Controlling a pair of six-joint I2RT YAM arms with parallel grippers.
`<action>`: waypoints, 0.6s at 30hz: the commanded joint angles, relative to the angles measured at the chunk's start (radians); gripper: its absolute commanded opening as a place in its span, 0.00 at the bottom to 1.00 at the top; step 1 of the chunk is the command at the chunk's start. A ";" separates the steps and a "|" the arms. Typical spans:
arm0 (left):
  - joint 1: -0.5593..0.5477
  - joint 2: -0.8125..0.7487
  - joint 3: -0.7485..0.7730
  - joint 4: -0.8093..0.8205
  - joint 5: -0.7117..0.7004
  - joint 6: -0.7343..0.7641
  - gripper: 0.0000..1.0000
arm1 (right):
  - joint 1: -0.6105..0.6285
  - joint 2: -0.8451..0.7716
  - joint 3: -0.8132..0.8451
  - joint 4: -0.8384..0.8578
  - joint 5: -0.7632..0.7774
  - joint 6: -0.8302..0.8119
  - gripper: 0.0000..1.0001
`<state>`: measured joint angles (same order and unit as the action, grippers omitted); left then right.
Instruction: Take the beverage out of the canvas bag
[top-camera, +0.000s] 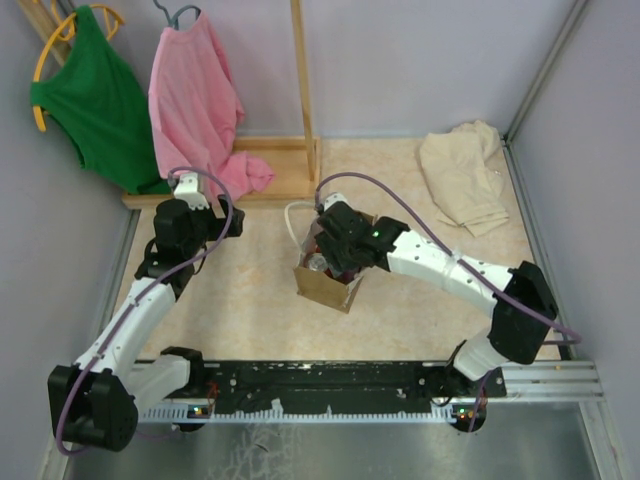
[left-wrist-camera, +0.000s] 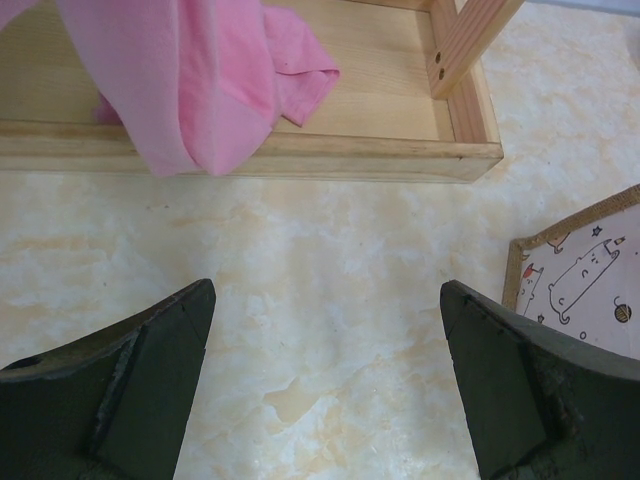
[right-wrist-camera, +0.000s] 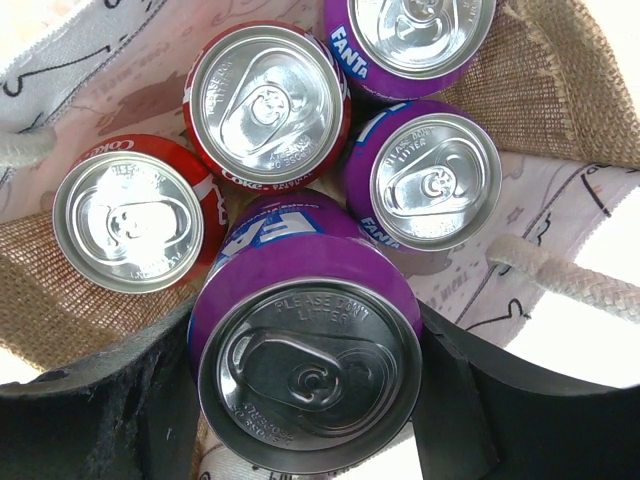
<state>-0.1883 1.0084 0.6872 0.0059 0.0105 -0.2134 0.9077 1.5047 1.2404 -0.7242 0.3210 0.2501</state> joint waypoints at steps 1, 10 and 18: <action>-0.003 0.006 0.002 0.007 0.015 -0.013 1.00 | 0.006 -0.090 0.054 0.097 0.052 -0.029 0.00; -0.003 0.008 0.004 0.008 0.025 -0.015 1.00 | 0.005 -0.149 0.085 0.155 0.116 -0.069 0.00; -0.003 0.001 0.000 0.008 0.032 -0.019 1.00 | 0.002 -0.149 0.209 0.205 0.244 -0.167 0.00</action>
<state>-0.1883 1.0206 0.6872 0.0059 0.0204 -0.2214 0.9077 1.4185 1.3220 -0.6796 0.4324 0.1646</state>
